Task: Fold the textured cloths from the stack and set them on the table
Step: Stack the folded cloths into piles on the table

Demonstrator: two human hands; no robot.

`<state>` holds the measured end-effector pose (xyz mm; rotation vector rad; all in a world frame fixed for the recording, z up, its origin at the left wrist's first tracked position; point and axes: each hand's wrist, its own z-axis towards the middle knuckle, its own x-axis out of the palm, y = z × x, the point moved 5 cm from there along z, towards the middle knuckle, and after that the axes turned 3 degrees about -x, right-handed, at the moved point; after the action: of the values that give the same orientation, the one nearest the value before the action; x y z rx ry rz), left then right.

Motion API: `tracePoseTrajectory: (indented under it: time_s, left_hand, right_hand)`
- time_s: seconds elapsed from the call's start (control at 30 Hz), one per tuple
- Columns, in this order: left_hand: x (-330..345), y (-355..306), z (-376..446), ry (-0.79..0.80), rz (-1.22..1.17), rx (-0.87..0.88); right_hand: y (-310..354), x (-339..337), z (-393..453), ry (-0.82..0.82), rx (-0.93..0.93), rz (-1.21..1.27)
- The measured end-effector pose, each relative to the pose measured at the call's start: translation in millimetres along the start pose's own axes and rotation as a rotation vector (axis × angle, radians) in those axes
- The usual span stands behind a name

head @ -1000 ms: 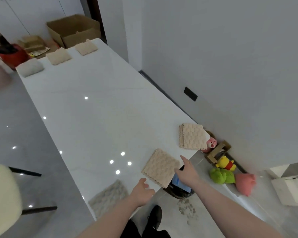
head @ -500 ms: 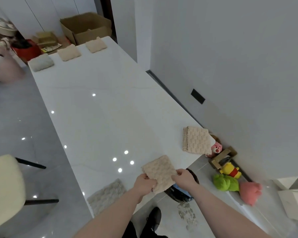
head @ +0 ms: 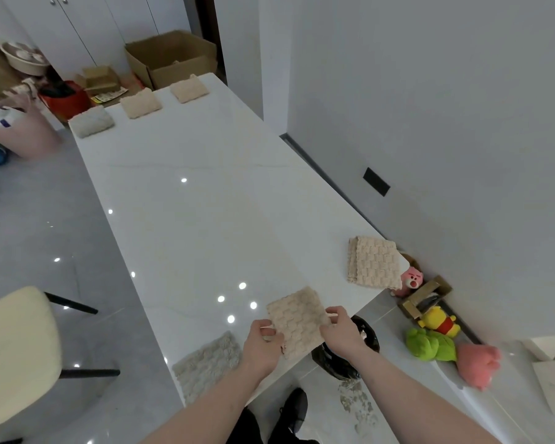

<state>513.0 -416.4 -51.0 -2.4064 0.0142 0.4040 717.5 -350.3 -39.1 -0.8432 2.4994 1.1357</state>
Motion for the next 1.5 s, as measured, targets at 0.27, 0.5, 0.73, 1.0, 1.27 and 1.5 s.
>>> tracePoseTrajectory:
  time_s: [0.27, 0.5, 0.73, 1.0, 1.27, 1.5]
  left_hand:
    - [13, 17, 11, 0.171, -0.031, -0.204]
    - [24, 9, -1, 0.172, -0.076, -0.124]
    - [7, 21, -8, 0.066, 0.03, -0.062]
    - [1, 8, -25, 0.279, 0.926, 0.376]
    - [-12, 2, -27, 0.47, 1.125, 0.379]
    - [-20, -14, -22, 0.437, 1.132, 0.434]
  right_hand:
    - [-7, 7, 3, 0.037, 0.026, -0.107]
    - [-2, 20, 3, 0.064, -0.05, -0.078]
    - [-3, 20, -7, -0.136, -0.149, -0.104]
    - [-11, 42, -34, -0.242, -0.273, -0.455]
    - [-3, 48, -32, -0.024, -0.09, -0.325]
    - [12, 43, -37, -0.088, -0.103, -0.405]
